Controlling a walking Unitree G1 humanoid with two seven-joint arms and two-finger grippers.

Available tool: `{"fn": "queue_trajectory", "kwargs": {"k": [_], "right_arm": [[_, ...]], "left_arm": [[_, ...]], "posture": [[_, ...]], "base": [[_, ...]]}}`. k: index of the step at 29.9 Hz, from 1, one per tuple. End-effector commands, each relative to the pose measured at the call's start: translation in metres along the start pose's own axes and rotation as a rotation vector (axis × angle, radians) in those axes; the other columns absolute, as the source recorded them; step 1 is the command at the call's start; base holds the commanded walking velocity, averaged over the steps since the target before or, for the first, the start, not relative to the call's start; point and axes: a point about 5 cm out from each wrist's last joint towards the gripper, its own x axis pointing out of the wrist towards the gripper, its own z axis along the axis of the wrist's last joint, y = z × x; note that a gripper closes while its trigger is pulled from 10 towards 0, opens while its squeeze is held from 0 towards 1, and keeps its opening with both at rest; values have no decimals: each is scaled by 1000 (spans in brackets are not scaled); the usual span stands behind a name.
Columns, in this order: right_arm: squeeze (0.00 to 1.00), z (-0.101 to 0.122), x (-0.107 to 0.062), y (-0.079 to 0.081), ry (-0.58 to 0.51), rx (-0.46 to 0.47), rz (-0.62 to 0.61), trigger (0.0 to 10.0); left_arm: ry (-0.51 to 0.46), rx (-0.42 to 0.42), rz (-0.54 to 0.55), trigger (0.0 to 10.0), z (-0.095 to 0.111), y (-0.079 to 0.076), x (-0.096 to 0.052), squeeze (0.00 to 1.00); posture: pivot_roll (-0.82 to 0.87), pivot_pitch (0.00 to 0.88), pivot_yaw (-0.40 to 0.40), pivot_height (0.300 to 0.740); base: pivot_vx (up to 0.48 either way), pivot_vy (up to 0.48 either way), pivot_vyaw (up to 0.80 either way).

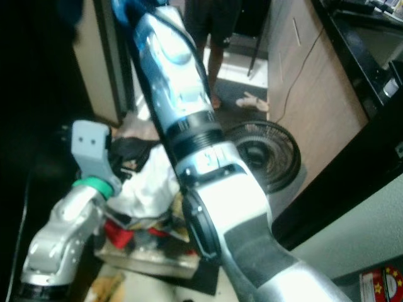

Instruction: Clothes washing

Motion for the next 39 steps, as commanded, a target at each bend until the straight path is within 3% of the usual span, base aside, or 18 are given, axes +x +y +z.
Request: {"fn": "queue_trajectory", "kwargs": {"k": [1,2,4,5,6,7,9,10,12,17,26,30,31,33,34,39], "right_arm": [[0,-9,-2,21,-5,16,78,10000],[0,-9,-2,21,-5,16,78,10000],[0,-72,-48,38,220,9,144,10000],[0,-72,-48,38,220,9,144,10000],[0,-107,-88,51,347,31,193,10000],[0,-107,-88,51,347,31,193,10000],[0,-123,-114,59,405,64,221,10000],[0,-123,-114,59,405,64,221,10000],[0,-131,-130,64,438,81,231,10000],[0,-137,-141,65,466,98,219,10000],[0,-147,-173,51,527,66,200,10000],[0,-153,-195,37,589,54,153,10000],[878,-154,-201,31,604,53,125,10000],[878,-154,-201,31,604,53,125,10000],[1000,-154,-204,25,614,56,96,10000],[1000,-150,-203,9,611,41,43,10000]], "left_arm": [[7,2,1,10000,-3,-3,-3,0],[7,2,1,10000,-3,-3,-3,0],[13,5,13,10000,-4,-1,-5,0],[13,5,13,10000,-4,-1,-5,0],[27,10,20,10000,-7,1,-9,0],[27,10,20,10000,-7,1,-9,0],[36,10,22,10000,-8,2,-10,0],[36,10,22,10000,-8,2,-10,0],[42,11,22,10000,-9,3,-11,0],[44,12,16,10000,-10,2,-10,0],[47,17,4,10000,-9,2,-9,0],[50,19,5,10000,-10,3,-10,0],[52,19,6,10000,-10,3,-10,0],[52,19,6,10000,-10,3,-10,0],[55,19,4,10000,-10,3,-11,0],[59,15,-6,10000,-11,1,-8,0]], "posture": [[108,135,-55,740],[108,135,-55,740],[109,151,-55,740],[109,151,-55,740],[110,154,-53,740],[110,154,-53,740],[107,159,-49,740],[107,159,-49,740],[105,159,-44,740],[104,156,-34,740],[108,154,-27,740],[105,158,-26,740],[99,161,-22,740],[99,161,-22,740],[96,162,-20,740],[90,164,-15,740]], "base": [[0,0,0],[0,0,0],[0,0,0],[0,0,0],[0,0,0],[0,0,0],[0,0,0],[0,0,0],[0,0,0],[0,0,0],[0,0,0],[0,0,0],[0,0,0],[0,0,0],[0,0,0],[0,0,0]]}}
